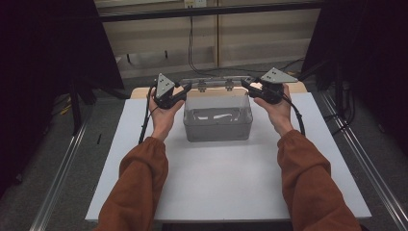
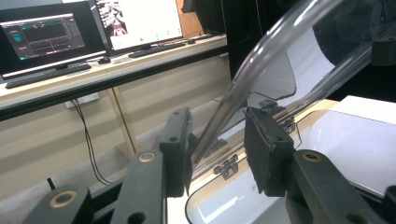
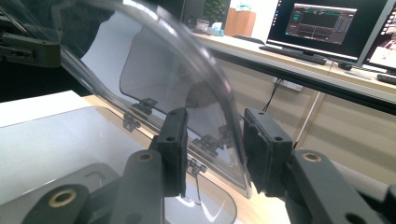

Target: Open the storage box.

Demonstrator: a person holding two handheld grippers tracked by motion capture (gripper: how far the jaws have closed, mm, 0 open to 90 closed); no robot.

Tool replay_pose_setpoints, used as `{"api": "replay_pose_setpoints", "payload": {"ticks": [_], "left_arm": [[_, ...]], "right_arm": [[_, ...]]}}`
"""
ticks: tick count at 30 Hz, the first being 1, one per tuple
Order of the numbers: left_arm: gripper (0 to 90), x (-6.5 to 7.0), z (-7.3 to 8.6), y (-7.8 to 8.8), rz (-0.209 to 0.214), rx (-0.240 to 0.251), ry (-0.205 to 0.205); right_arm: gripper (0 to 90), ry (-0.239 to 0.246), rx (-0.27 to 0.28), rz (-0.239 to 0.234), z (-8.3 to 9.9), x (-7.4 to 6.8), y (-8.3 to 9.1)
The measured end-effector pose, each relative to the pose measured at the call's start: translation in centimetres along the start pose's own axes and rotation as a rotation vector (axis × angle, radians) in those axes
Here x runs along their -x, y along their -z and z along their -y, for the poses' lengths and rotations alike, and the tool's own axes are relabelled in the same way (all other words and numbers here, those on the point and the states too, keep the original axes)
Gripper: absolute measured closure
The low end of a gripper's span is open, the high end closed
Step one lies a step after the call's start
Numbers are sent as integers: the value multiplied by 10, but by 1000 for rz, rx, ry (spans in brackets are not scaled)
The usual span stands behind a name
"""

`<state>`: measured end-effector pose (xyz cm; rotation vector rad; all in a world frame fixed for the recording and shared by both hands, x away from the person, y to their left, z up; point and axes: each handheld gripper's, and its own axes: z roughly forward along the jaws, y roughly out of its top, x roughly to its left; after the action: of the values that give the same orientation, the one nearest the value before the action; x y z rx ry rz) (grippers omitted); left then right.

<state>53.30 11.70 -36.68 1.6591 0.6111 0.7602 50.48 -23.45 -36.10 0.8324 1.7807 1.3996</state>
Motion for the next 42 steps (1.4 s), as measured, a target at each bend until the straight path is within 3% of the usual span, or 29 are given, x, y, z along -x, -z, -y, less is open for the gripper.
{"api": "replay_pose_setpoints", "payload": {"ticks": [7, 22, 27, 42], "left_arm": [[633, -4, 4, -4, -12, 1, 28], [657, -8, 6, -13, -23, -21, 10], [665, -9, 6, -16, -25, -10, 22], [697, -14, 11, -22, -36, -44, 9]], "right_arm": [[609, -10, -10, 8, 3, 4, -7], [606, -37, -13, 19, 12, 9, -22], [609, -41, -17, 17, 12, 11, -27], [537, -56, -30, 37, 12, 15, -33]]}}
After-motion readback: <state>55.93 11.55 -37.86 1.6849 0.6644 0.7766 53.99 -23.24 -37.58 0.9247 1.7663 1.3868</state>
